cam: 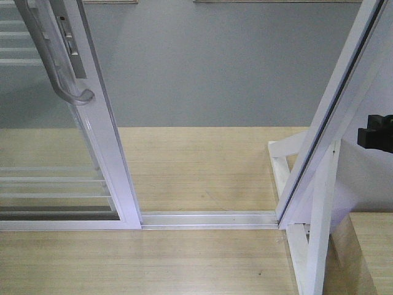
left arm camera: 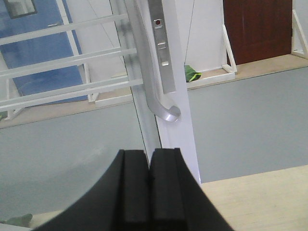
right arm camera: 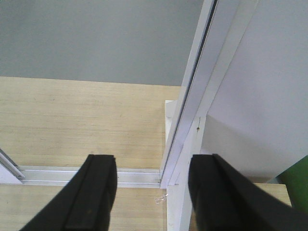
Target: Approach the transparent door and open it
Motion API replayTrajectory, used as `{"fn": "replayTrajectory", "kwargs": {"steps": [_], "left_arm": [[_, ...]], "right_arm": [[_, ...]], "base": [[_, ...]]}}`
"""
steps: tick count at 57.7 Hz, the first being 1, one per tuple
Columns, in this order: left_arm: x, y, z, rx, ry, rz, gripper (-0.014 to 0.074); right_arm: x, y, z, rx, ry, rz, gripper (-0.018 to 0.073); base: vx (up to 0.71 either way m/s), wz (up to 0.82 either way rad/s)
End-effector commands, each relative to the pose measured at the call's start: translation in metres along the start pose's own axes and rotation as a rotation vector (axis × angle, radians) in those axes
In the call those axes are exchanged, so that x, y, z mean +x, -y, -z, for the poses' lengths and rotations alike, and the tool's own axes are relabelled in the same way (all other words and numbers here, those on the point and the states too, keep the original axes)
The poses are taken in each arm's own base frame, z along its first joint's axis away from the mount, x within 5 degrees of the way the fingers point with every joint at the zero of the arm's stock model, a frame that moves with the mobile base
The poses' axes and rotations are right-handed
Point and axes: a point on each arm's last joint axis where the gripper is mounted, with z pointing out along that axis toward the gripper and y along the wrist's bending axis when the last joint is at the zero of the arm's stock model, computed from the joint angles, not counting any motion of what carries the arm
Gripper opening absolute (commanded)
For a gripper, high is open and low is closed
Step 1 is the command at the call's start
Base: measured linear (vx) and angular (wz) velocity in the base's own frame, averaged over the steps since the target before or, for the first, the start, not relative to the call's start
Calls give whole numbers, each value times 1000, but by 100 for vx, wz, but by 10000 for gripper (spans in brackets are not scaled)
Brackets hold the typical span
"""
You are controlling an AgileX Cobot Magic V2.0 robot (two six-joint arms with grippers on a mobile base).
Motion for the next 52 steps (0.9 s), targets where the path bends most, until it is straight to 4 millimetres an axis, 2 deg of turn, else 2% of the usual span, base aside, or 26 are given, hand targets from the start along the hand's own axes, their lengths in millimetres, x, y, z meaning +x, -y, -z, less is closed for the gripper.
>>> {"fn": "replayTrajectory", "kwargs": {"steps": [1, 29, 34, 40, 52], "left_arm": [[-1, 1, 0, 2, 60, 9, -7], [-1, 1, 0, 2, 60, 9, -7], [-1, 1, 0, 2, 60, 9, -7], [-1, 1, 0, 2, 60, 9, -6], [-1, 1, 0, 2, 60, 9, -6]], "right_arm": [[-15, 0, 7, -11, 103, 13, 420], [-15, 1, 7, -6, 99, 20, 419], [-14, 4, 15, 25, 116, 74, 393], [-1, 5, 25, 9, 136, 68, 319], [55, 18, 38, 45, 305, 1, 69]], "base": [[0, 0], [0, 0], [0, 0], [0, 0], [0, 0]]}}
